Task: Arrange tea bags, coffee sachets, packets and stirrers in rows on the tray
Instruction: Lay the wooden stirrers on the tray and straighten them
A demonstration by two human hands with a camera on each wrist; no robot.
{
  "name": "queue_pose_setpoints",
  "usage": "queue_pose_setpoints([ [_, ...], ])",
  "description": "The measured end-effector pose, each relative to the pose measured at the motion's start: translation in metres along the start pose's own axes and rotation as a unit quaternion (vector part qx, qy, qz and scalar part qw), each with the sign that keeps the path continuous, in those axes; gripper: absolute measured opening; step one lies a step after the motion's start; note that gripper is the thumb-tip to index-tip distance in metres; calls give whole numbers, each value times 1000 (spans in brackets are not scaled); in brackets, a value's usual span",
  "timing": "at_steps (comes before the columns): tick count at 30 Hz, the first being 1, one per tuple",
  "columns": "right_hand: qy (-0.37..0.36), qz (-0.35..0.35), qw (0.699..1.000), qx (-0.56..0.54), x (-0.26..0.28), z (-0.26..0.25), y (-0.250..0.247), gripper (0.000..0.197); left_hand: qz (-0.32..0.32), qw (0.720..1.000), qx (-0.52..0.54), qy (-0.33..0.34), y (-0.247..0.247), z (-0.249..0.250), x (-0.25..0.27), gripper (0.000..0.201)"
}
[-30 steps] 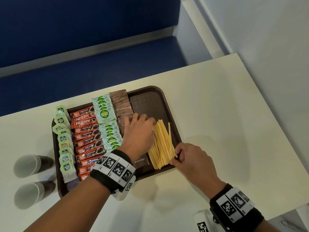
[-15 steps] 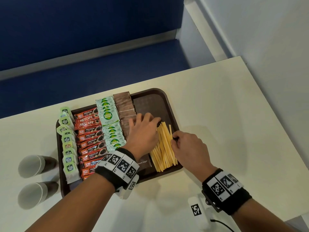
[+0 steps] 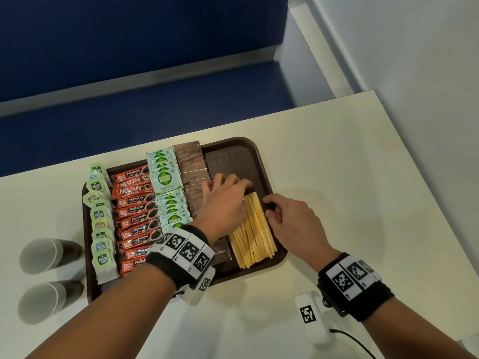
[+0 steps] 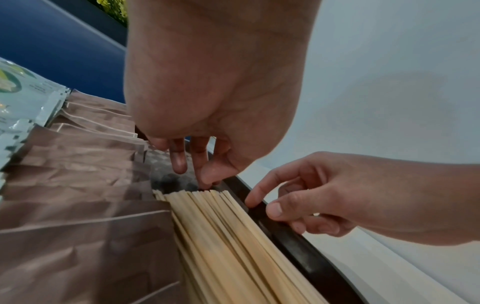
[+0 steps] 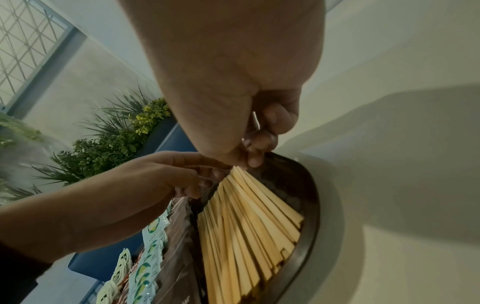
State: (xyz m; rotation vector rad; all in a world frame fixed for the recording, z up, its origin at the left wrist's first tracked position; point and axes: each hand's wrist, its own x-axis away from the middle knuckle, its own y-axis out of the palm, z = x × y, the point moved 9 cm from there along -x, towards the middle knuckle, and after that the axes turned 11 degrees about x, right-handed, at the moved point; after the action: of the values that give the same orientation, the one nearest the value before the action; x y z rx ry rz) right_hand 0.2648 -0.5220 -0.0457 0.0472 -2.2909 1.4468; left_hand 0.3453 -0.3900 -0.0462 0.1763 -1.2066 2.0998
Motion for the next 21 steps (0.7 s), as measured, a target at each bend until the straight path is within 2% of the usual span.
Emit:
queue_pose_setpoints([
  [6, -55, 33, 998, -17, -17, -13, -8, 34, 4, 1000, -9, 20, 1, 2, 2, 50],
  [10, -130, 17, 988, 81, -27, -31, -4, 41, 45, 998, -40, 26, -12, -6, 9, 51],
  [11, -141, 14, 985, 100, -29, -34, -3, 42, 39, 998, -52, 27, -13, -8, 12, 58],
  [12, -147, 13, 983, 109, -30, -36, -3, 42, 23, 997, -66, 27, -11, -10, 16, 74],
  [14, -153, 13, 981, 117, -32, -38, -2, 43, -27, 994, -99, 33, -2, -12, 26, 117],
  [16, -157, 10, 980, 123, -32, -38, -1, 42, -61, 989, -126, 50, 8, -11, 39, 147],
  [18, -156, 7, 980, 126, -30, -37, 0, 40, -65, 985, -147, 65, 16, -13, 48, 161],
  [21, -153, 3, 982, 113, -29, -35, 1, 43, -44, 985, -151, 76, 22, -16, 53, 169],
])
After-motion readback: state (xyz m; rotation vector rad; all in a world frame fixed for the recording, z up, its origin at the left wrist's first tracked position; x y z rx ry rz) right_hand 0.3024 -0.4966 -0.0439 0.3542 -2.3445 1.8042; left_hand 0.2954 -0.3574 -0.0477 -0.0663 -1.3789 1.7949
